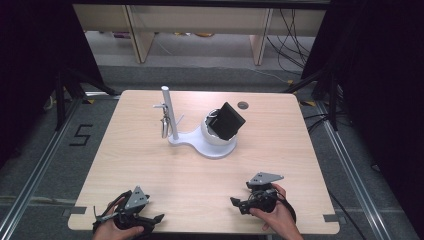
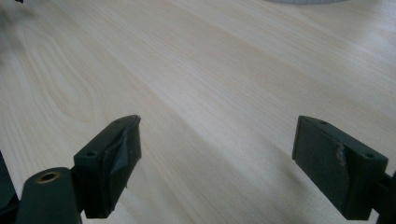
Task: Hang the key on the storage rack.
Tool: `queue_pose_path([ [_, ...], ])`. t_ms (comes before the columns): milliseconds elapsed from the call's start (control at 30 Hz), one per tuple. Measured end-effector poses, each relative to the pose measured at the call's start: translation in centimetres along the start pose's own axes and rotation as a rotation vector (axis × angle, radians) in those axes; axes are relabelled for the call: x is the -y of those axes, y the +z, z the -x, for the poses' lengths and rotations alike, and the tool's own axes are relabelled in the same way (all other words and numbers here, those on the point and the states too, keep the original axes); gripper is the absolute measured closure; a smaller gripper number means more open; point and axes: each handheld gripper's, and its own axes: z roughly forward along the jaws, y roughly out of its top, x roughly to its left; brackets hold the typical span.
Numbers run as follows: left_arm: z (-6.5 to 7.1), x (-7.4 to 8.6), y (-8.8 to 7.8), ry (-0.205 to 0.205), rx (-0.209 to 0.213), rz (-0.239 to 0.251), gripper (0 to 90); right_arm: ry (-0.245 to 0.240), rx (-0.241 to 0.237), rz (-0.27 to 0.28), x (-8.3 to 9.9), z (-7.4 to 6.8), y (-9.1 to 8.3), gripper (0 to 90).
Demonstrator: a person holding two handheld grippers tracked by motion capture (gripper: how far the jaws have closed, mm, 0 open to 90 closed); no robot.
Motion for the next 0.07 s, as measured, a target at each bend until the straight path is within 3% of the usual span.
queue_pose_path([
  [67, -0.29, 0.17, 0.07, -0.004, -0.009, -0.006, 18.0, 0.002, 0.003, 0.001, 0.0, 0.0, 0.03, 16.6],
])
